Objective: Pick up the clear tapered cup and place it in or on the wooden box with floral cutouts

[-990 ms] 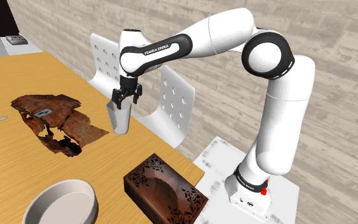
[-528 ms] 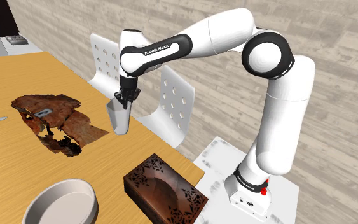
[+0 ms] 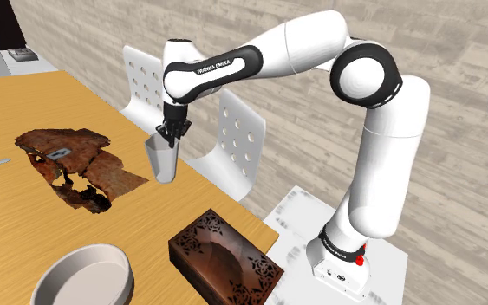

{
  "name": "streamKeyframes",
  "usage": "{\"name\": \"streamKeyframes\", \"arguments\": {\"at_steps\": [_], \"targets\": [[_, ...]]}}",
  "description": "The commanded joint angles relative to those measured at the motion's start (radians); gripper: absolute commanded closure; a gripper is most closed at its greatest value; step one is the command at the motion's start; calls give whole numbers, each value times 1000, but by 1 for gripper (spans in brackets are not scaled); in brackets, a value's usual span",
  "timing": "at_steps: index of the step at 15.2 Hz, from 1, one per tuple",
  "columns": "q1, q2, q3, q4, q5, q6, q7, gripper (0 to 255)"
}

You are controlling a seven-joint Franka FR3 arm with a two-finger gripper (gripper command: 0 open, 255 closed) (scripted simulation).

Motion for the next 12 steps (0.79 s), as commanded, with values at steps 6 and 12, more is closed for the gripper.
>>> {"name": "streamKeyframes", "arguments": {"at_steps": [6,12], "targets": [[-1,-29,1,50,1,-78,4,255],[-2,-49,1,103,2,-152,8,255]]}}
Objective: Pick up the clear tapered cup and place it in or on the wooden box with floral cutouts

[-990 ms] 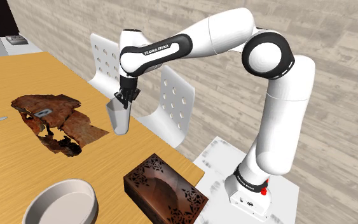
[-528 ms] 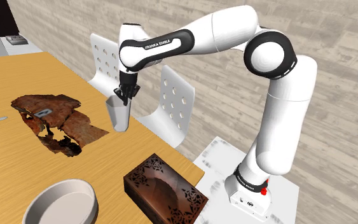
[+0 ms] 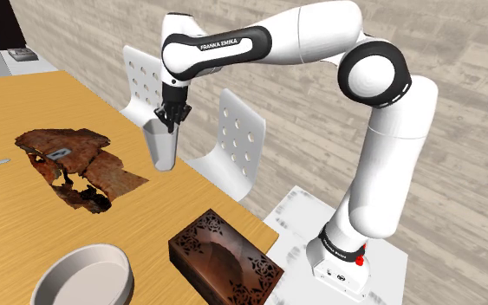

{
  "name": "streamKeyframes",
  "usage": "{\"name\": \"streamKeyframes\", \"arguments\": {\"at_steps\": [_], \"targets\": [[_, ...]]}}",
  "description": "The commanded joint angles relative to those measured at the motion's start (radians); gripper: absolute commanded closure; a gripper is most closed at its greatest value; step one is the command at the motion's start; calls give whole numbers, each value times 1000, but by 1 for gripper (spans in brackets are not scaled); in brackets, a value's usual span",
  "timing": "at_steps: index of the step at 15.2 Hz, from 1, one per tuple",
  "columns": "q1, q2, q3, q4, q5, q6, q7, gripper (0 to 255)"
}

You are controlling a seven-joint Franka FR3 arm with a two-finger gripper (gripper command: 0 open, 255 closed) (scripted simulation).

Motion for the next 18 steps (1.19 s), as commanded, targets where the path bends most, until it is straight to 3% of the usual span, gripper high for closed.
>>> {"name": "streamKeyframes", "arguments": {"at_steps": [1,18], "targets": [[0,-8,0,17,0,-25,2,255],[1,-20,2,229,-2,-249,17,255]]}}
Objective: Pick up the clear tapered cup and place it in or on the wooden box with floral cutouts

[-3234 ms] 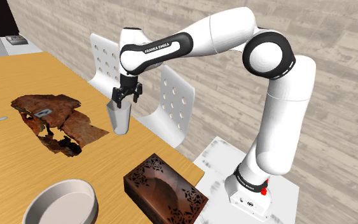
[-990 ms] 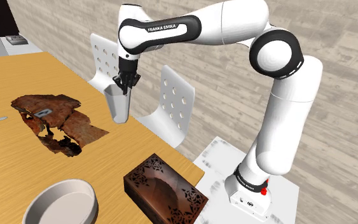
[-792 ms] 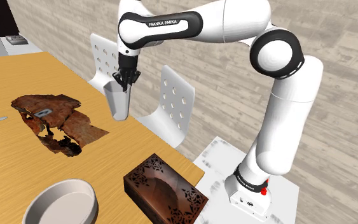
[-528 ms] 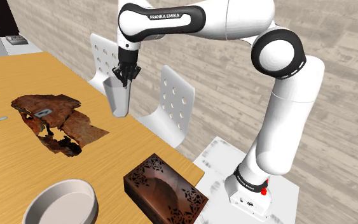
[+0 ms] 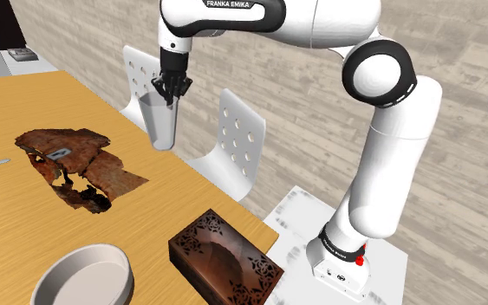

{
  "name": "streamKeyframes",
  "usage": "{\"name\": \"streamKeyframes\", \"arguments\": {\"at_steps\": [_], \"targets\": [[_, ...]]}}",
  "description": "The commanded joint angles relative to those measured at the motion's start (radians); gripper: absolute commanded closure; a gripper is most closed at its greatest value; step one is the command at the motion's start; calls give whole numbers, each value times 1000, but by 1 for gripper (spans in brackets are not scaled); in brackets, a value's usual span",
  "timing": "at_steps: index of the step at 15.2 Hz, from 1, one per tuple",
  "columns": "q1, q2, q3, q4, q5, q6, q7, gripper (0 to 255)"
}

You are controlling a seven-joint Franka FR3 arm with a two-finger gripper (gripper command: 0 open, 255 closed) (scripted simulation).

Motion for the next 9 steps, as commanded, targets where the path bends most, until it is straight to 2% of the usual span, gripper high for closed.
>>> {"name": "streamKeyframes", "arguments": {"at_steps": [1,2,9], "targets": [[0,4,0,36,-1,-31,2,255],[0,5,0,42,-1,-37,2,255],[28,-259,30,-264,34,12,55,255]]}}
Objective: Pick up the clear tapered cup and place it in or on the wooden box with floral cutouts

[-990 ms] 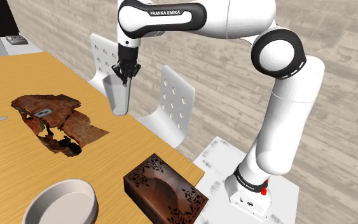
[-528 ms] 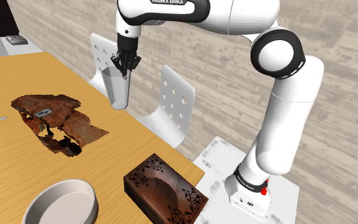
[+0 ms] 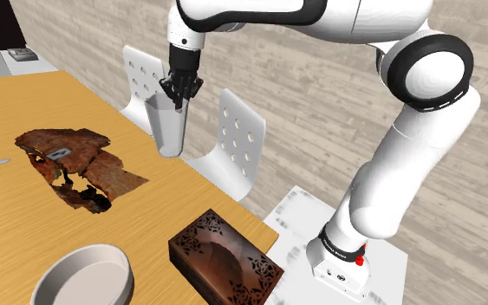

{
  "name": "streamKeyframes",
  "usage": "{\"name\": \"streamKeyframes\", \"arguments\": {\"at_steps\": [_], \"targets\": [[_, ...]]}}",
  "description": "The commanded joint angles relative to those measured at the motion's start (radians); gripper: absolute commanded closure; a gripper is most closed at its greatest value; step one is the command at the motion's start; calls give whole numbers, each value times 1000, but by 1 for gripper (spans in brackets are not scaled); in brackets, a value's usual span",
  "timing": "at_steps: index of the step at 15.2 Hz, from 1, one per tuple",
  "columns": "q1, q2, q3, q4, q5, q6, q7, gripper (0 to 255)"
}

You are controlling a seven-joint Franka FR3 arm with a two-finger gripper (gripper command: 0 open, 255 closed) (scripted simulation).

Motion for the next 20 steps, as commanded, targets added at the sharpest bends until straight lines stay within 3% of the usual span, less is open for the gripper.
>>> {"name": "streamKeyframes", "arguments": {"at_steps": [1,10,20], "targets": [[8,-82,8,-92,13,13,13,255],[63,-375,59,-347,76,-12,101,255],[148,-659,135,-508,166,-111,234,255]]}}
